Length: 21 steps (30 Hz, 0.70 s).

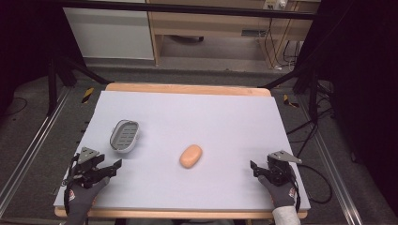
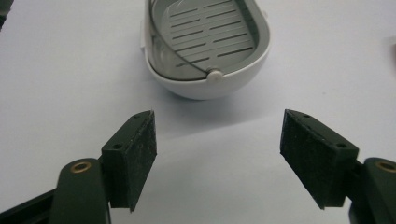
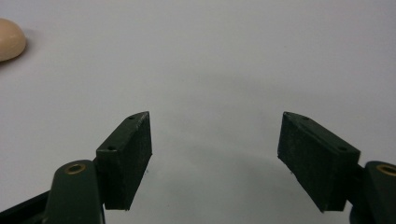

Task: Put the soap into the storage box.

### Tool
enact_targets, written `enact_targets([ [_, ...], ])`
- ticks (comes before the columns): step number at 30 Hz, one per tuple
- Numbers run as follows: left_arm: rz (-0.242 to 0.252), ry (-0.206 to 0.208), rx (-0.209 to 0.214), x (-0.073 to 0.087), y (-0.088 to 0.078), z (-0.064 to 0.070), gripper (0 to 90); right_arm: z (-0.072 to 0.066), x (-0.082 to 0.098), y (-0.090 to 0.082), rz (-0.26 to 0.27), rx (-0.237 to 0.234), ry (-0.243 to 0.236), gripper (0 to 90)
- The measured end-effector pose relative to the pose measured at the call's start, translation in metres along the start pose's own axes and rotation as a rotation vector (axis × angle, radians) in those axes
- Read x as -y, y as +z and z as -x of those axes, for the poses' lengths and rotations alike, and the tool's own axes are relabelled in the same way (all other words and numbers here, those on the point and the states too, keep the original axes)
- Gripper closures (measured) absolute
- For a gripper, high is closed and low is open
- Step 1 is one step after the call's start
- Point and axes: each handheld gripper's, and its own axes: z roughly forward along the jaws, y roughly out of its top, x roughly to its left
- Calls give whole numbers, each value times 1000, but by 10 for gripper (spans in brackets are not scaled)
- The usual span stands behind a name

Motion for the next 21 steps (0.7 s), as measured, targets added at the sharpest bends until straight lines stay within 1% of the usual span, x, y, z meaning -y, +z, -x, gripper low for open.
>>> enact_targets([
  [3,5,6,7,-1,-1,4,275,-1,1,0,3,-1,7,270],
  [5,9,7,15,-2,0,6,278,0,1,0,4,-5,-1,272],
  [7,10,4,17,-3,0,8,281,0,2,0,1,-3,6,274],
  [9,11,7,21,-4,0,10,282,0,2,0,-3,3,3,276],
  [12,14,17,32,-6,0,14,284,-1,3,0,-18,18,11,281],
  [17,13,32,42,-9,1,20,285,-1,3,0,-16,9,8,284],
  [20,18,33,55,-10,2,24,285,-2,3,1,-19,11,0,284],
  [21,16,42,57,-11,2,26,285,-2,3,1,-19,9,-2,284],
])
